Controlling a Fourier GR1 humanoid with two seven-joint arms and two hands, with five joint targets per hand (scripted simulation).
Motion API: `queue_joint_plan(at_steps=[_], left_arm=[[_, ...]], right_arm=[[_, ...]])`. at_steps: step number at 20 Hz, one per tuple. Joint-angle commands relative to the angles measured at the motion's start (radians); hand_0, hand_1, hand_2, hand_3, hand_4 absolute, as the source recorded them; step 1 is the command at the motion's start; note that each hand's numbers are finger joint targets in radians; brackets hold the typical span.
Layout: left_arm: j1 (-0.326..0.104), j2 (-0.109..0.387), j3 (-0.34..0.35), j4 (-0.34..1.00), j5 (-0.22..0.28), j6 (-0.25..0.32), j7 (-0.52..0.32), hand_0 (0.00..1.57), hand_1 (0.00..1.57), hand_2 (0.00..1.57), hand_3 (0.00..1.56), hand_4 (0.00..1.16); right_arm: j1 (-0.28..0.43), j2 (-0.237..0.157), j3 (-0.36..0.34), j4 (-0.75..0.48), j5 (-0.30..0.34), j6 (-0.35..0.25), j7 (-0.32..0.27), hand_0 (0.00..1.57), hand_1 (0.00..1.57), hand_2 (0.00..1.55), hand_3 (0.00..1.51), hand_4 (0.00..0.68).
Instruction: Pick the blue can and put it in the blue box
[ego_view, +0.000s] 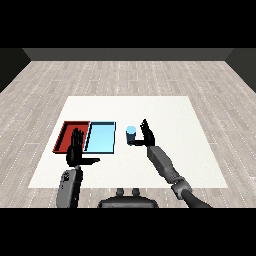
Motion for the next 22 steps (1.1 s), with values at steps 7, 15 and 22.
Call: queue_joint_plan(at_steps=[7, 15, 22], left_arm=[[0.016, -0.034, -0.051, -0.102, -0.019, 0.057, 0.077, 0.00, 0.00, 0.00, 0.00, 0.00], [0.017, 0.014, 0.020, -0.034, 0.020, -0.001, 0.013, 0.00, 0.00, 0.00, 0.00, 0.00], [0.048, -0.006, -0.008, -0.051, 0.001, 0.006, 0.010, 0.00, 0.00, 0.00, 0.00, 0.00]], right_arm=[[-0.078, 0.001, 0.162, 0.144, -0.195, -0.016, -0.099, 0.00, 0.00, 0.00, 0.00, 0.000], [-0.167, 0.001, 0.146, 0.189, -0.225, 0.025, -0.041, 0.00, 0.00, 0.00, 0.00, 0.000], [-0.185, 0.001, 0.205, 0.296, -0.266, 0.055, -0.127, 0.00, 0.00, 0.00, 0.00, 0.000]])
